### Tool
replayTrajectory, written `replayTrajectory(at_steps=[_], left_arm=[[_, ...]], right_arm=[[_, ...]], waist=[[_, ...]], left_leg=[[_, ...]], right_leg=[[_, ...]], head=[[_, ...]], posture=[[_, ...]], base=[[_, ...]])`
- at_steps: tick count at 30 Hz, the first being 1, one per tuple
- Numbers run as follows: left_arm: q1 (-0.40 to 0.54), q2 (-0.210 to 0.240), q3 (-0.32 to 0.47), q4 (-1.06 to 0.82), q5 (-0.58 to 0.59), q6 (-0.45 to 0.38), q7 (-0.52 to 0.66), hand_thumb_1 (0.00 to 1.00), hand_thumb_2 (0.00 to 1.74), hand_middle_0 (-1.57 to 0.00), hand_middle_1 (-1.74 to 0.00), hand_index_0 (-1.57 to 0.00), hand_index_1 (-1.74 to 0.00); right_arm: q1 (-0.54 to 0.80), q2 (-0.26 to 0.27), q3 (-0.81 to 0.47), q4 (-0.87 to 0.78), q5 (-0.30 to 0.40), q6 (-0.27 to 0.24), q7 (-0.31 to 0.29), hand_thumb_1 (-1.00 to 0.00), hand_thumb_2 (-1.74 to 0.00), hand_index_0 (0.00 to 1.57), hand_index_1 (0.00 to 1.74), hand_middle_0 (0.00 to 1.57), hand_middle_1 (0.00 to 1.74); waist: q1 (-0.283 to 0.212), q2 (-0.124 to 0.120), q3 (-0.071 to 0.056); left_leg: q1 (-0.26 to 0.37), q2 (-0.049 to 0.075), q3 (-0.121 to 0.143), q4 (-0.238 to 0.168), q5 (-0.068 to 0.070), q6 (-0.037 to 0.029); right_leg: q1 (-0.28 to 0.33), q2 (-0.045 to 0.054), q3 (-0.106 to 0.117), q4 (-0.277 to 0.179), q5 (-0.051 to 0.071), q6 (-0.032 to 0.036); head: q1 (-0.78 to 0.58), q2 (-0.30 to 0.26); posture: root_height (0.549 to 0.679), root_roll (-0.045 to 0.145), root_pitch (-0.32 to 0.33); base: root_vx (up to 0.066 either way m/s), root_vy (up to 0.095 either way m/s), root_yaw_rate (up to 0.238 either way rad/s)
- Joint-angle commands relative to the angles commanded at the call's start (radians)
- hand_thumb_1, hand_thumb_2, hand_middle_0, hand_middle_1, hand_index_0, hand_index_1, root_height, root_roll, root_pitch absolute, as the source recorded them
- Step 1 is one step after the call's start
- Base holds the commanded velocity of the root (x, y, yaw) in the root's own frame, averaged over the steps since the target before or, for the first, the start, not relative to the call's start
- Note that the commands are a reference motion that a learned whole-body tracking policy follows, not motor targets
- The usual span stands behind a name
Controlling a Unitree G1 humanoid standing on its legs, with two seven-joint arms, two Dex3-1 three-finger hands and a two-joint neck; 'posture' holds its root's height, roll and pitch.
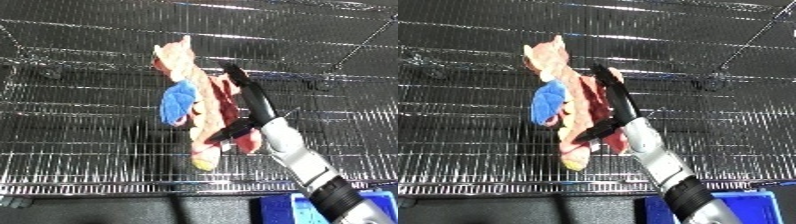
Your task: Pick up the object and place it into the box
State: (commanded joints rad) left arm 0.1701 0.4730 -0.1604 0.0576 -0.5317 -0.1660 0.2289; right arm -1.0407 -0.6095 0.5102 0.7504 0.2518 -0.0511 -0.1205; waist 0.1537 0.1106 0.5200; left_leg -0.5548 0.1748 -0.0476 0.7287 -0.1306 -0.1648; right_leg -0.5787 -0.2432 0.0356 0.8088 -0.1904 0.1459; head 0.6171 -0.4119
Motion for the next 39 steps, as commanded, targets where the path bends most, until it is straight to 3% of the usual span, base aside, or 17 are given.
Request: replayTrajectory(at_steps=[1, 9, 21, 29, 39], left_arm=[[0.001, -0.001, 0.002, 0.0, 0.0, -0.001, 0.001, 1.0, 1.74, -1.57, -1.74, -1.57, -1.74], [0.012, -0.017, 0.01, -0.002, -0.03, 0.0, -0.003, 1.0, 1.74, -1.57, -1.74, -1.57, -1.74], [0.034, -0.025, 0.01, -0.005, -0.053, 0.006, -0.021, 1.0, 1.74, -1.57, -1.74, -1.57, -1.74], [0.025, -0.026, 0.001, 0.0, -0.049, 0.009, -0.024, 1.0, 1.74, -1.57, -1.74, -1.57, -1.74], [-0.007, -0.039, -0.001, 0.026, -0.044, 0.012, -0.023, 1.0, 1.74, -1.57, -1.74, -1.57, -1.74]], right_arm=[[-0.001, 0.007, 0.006, 0.01, -0.006, 0.003, 0.004, 0.0, 0.0, 0.0, 0.0, 0.0, 0.0], [0.022, 0.043, 0.015, 0.066, -0.024, 0.022, 0.023, -0.4, -0.7, 0.63, 0.7, 0.63, 0.7], [0.086, 0.024, -0.021, 0.08, -0.028, 0.026, 0.02, -1.0, -1.74, 1.57, 1.74, 1.57, 1.74], [0.1, 0.02, -0.03, 0.101, -0.029, 0.027, 0.021, -1.0, -1.74, 1.57, 1.74, 1.57, 1.74], [0.1, 0.006, -0.037, 0.028, -0.016, 0.019, 0.007, -1.0, -1.74, 1.57, 1.74, 1.57, 1.74]], waist=[[0.0, 0.0, 0.0], [0.002, -0.002, 0.0], [0.0, -0.001, 0.0], [-0.003, -0.003, 0.0], [-0.01, -0.015, 0.0]], left_leg=[[0.003, 0.001, 0.001, -0.002, 0.0, -0.0005], [0.012, 0.004, 0.004, -0.012, 0.001, -0.0018], [0.009, 0.003, 0.0, 0.002, 0.004, 0.0008], [0.024, 0.004, 0.002, -0.011, 0.007, 0.002], [0.086, 0.009, 0.016, -0.061, 0.013, -0.0011]], right_leg=[[0.003, -0.0003, -0.001, -0.002, -0.001, -0.0003], [0.016, -0.0019, -0.005, -0.011, -0.004, -0.0001], [0.013, -0.0007, -0.001, 0.004, -0.002, -0.0011], [0.031, -0.0042, -0.003, -0.005, -0.004, 0.0004], [0.091, -0.0103, -0.01, -0.047, -0.01, 0.0025]], head=[[-0.004, -0.003], [-0.01, 0.008], [0.014, 0.02], [0.001, 0.009], [-0.025, 0.013]], posture=[[0.615, 0.019, 0.01], [0.616, 0.018, 0.007], [0.614, 0.018, -0.005], [0.614, 0.018, -0.015], [0.622, 0.021, -0.033]], base=[[0.005, 0.017, -0.015], [-0.005, 0.01, 0.004], [-0.021, 0.004, 0.006], [-0.009, 0.008, 0.003], [-0.007, 0.002, -0.013]])
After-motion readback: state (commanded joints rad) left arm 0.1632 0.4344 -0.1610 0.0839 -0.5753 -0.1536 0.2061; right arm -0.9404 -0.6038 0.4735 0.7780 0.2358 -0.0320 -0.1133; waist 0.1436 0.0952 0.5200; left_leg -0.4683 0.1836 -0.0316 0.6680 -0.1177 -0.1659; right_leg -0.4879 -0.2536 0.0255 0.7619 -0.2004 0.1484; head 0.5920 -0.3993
